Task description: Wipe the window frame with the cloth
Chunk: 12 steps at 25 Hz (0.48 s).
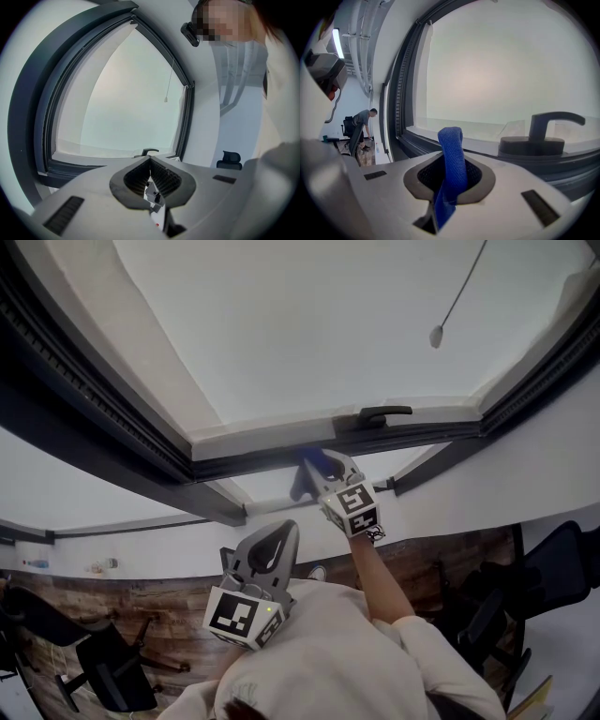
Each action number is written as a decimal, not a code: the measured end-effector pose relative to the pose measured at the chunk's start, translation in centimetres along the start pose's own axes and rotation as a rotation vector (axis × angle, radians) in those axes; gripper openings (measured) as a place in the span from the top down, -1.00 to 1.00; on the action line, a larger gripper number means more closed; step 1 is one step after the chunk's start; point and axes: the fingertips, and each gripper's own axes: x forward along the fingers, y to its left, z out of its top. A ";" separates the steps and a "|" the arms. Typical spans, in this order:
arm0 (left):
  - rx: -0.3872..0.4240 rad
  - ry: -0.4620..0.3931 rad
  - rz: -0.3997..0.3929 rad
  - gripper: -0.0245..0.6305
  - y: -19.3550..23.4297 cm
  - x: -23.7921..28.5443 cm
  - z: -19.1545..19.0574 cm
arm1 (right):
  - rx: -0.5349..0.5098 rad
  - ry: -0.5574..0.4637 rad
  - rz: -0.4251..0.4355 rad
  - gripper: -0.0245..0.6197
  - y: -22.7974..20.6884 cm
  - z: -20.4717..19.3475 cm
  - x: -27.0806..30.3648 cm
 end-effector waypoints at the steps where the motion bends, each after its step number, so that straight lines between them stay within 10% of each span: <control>1: 0.001 -0.001 0.001 0.90 -0.1 0.1 0.0 | 0.001 -0.001 -0.001 0.75 -0.2 0.0 -0.1; 12: 0.001 0.000 0.009 0.90 -0.7 0.7 -0.1 | 0.011 -0.020 -0.022 0.75 -2.0 -0.3 -1.3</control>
